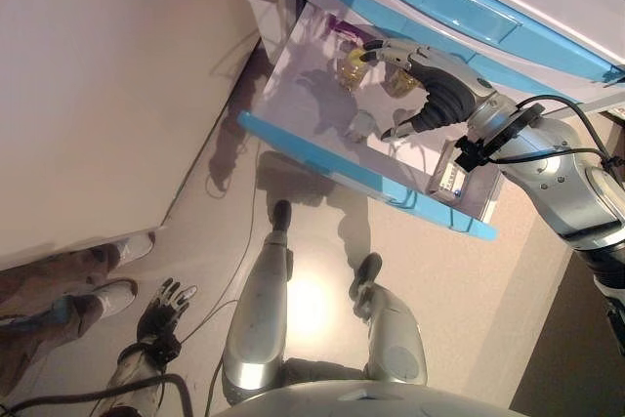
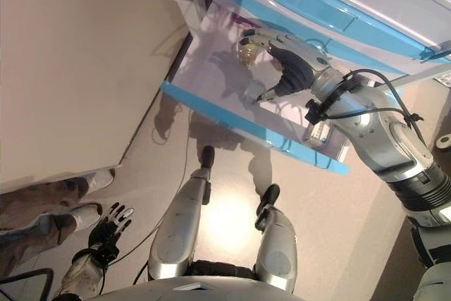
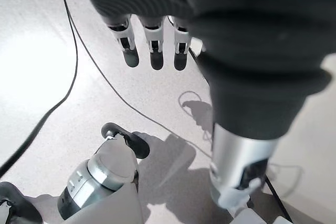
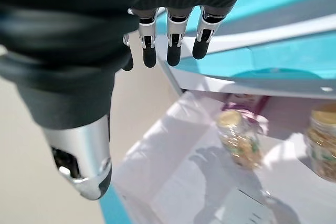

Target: Open the drawer and pick up the medicine

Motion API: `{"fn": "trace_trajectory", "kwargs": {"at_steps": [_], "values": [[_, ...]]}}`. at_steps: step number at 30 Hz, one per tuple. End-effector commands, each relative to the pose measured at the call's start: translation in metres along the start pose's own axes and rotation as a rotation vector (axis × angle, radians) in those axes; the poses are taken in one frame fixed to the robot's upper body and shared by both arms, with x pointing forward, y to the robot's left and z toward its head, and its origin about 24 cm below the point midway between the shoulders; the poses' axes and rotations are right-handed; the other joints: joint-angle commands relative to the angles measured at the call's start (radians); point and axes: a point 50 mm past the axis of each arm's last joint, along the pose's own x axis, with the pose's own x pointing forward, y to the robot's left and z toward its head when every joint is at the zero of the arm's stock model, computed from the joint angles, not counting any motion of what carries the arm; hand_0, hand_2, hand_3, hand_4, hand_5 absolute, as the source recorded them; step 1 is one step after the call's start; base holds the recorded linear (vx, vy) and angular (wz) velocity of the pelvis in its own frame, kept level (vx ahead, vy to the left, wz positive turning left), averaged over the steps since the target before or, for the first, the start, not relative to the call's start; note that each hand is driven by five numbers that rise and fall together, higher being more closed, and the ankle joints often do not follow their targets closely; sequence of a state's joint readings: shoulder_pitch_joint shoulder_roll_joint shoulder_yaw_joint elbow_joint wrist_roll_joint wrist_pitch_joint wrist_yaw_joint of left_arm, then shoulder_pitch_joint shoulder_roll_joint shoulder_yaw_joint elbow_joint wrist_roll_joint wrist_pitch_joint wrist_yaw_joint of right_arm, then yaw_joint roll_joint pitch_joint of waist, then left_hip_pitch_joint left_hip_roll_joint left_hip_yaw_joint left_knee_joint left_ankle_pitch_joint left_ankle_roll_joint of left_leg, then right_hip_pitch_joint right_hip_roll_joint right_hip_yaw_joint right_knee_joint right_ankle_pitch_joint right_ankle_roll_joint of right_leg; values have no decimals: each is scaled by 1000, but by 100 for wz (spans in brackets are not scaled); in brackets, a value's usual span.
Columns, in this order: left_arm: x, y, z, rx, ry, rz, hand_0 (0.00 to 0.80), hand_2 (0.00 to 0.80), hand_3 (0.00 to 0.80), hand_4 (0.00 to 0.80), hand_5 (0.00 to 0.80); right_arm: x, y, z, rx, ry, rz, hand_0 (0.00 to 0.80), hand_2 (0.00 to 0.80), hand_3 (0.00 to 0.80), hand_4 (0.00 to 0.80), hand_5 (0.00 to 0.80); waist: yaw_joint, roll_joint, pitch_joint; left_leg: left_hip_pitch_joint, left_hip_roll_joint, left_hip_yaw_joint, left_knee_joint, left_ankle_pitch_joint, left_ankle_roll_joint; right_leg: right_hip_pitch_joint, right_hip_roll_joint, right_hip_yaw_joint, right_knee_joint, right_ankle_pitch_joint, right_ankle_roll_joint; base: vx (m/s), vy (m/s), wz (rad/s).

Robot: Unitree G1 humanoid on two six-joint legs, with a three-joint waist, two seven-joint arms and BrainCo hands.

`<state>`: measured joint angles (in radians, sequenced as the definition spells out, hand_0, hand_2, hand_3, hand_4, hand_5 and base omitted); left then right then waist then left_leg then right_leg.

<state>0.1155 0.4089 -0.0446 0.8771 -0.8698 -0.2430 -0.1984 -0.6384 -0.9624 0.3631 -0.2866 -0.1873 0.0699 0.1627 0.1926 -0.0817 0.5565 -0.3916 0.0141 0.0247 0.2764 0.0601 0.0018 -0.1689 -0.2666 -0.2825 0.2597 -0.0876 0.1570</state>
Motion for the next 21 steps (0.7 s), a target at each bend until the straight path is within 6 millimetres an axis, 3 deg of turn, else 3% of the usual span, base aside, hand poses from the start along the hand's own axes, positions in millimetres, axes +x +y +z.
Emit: {"fn": "trace_trajectory", "kwargs": {"at_steps": [1,11,21], "values": [[-14,15,-13,1,33,58,0,0,0,0,0,1,-12,-6,-157,39,-16,0,0,0,0,0,17,22,-42,115,-32,8,-57,-110,40,-72,21,34,42,175,9,0,0,0],[-10,9,-11,20,39,24,0,0,0,0,0,10,13,-48,-142,214,69,0,0,0,0,0,37,42,-37,90,-43,-7,-39,-109,42,-82,12,23,43,165,-1,0,0,0],[-7,4,-9,32,49,10,0,0,0,0,0,18,30,-53,-96,222,151,0,0,0,0,0,51,53,-37,79,-47,-16,-31,-111,43,-94,9,18,53,156,-6,0,0,0]]}}
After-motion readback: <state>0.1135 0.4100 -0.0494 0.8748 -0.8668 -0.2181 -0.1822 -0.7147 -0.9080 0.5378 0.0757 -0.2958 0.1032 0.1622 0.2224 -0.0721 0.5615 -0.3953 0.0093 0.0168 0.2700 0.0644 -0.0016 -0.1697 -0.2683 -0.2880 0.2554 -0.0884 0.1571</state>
